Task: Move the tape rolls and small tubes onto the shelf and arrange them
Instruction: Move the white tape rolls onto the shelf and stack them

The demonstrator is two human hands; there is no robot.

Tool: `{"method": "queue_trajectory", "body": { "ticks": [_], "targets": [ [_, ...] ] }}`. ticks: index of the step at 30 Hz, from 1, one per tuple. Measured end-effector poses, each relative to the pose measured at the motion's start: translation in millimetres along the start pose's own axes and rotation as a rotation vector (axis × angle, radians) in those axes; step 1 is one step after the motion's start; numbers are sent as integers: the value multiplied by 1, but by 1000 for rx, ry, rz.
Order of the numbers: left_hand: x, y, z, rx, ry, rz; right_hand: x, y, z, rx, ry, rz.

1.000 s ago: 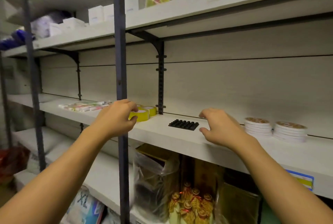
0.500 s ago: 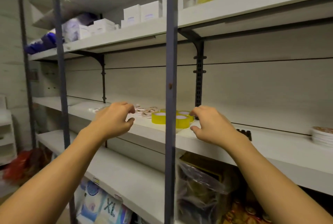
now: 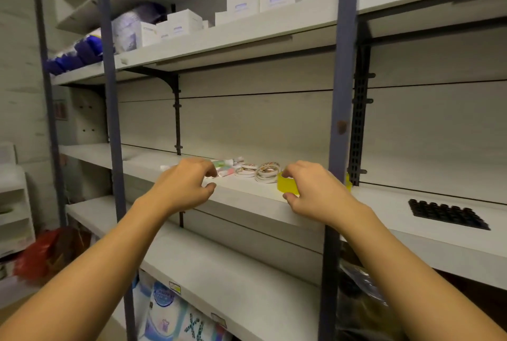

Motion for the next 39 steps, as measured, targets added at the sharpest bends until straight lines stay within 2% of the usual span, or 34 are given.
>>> {"method": "queue_trajectory", "body": {
  "ticks": [10, 18, 26, 39],
  "targets": [
    [78, -55, 60, 4, -30, 109, 95, 7, 81, -37, -26, 94],
    [158, -85, 100, 11, -81, 206, 169, 21, 109, -51, 9, 145],
    [217, -97, 149, -79, -119, 299, 187, 34, 145, -129, -42, 246],
    [301, -77, 217, -156, -283, 462, 207, 4, 191, -263, -60, 342]
  ]
}}
Point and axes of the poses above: each hand's wrist, its own x-axis towards the middle knuckle, its own z-axis out of the palm, y = z × x, the point moved 3 cm from there along x, towards the middle knuckle
